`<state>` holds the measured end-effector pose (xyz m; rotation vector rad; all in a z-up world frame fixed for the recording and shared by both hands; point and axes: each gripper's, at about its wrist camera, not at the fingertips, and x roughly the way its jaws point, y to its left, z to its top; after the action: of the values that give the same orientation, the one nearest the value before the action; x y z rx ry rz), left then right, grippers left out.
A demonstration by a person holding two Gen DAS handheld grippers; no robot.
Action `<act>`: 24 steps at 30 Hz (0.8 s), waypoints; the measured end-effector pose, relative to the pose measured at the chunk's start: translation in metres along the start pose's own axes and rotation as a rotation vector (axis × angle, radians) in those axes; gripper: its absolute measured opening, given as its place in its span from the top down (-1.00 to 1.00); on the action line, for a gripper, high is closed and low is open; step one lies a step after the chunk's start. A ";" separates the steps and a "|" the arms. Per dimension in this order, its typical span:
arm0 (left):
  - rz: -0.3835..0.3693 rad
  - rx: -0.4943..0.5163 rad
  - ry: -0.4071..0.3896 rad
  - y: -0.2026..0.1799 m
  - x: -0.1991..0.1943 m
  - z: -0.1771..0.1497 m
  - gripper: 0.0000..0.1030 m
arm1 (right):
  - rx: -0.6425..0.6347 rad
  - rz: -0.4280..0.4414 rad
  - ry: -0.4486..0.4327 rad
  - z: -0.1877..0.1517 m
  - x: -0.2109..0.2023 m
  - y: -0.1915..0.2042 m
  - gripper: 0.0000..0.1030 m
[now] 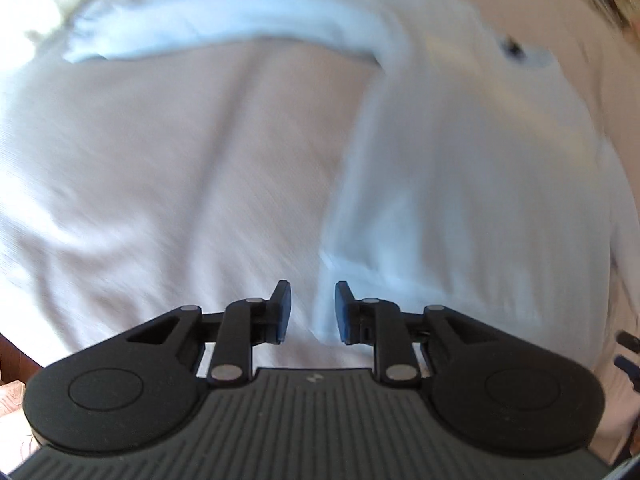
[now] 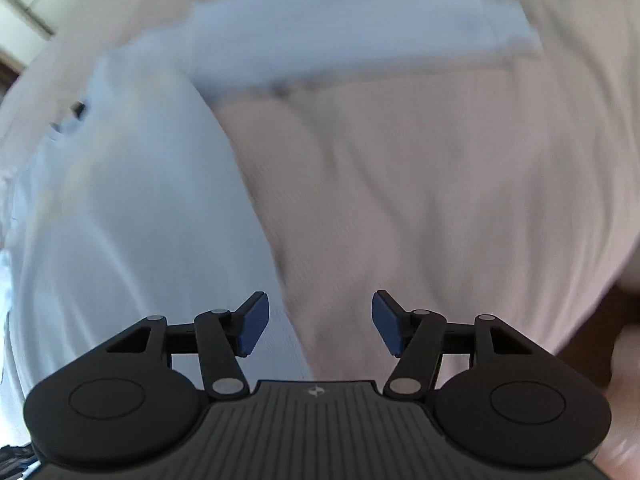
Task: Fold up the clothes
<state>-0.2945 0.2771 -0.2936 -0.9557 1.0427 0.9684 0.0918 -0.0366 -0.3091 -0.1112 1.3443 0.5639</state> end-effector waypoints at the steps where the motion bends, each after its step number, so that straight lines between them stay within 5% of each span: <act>1: 0.018 -0.020 -0.020 0.011 -0.001 0.014 0.56 | -0.004 0.042 -0.012 0.009 -0.003 0.010 -0.20; 5: 0.175 0.091 -0.104 0.046 0.009 0.068 0.54 | -0.075 0.153 -0.018 0.021 0.008 0.068 -0.22; 15: 0.571 0.910 -0.200 0.107 0.063 0.115 0.53 | -0.432 0.262 0.007 -0.040 0.065 0.283 -0.21; 19: 0.654 1.242 -0.180 0.126 0.106 0.094 0.49 | -0.390 0.276 0.053 -0.052 0.088 0.317 -0.21; 24: 0.646 1.336 -0.221 0.140 0.110 0.090 0.81 | -0.343 0.223 0.085 -0.056 0.091 0.319 -0.24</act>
<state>-0.3824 0.4199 -0.4020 0.6055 1.4821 0.6067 -0.0900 0.2457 -0.3312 -0.2697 1.3402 0.9859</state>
